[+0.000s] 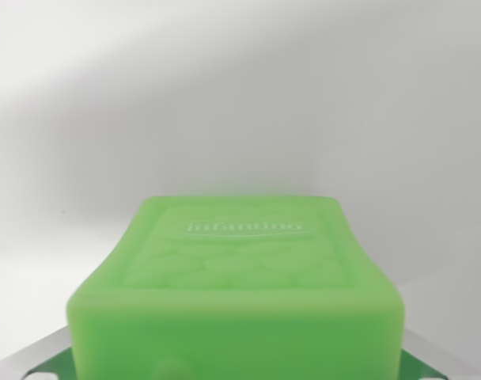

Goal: Stack cube

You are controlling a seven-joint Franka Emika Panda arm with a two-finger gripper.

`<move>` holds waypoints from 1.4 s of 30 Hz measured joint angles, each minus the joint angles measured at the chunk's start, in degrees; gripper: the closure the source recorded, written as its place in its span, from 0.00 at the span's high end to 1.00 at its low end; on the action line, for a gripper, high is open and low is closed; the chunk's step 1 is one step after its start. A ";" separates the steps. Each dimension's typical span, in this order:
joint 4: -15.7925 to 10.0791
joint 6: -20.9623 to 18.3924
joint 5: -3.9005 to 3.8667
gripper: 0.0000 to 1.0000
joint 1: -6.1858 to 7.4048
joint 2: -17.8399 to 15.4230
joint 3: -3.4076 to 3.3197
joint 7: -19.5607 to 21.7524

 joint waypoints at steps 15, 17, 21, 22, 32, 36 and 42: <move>-1.08 -2.40 0.00 0.00 0.00 -3.52 0.00 0.00; -1.18 -2.81 0.00 0.00 0.00 -4.07 0.00 0.00; -1.41 -3.65 0.00 0.00 0.00 -5.18 0.00 0.00; -1.50 -3.92 0.00 0.00 0.00 -5.55 0.00 0.00; -2.01 -6.41 0.00 0.00 0.00 -8.62 0.00 0.00; -2.10 -7.62 0.00 0.00 0.00 -9.99 0.00 0.02; -2.16 -9.44 0.00 0.00 0.00 -11.89 -0.02 0.06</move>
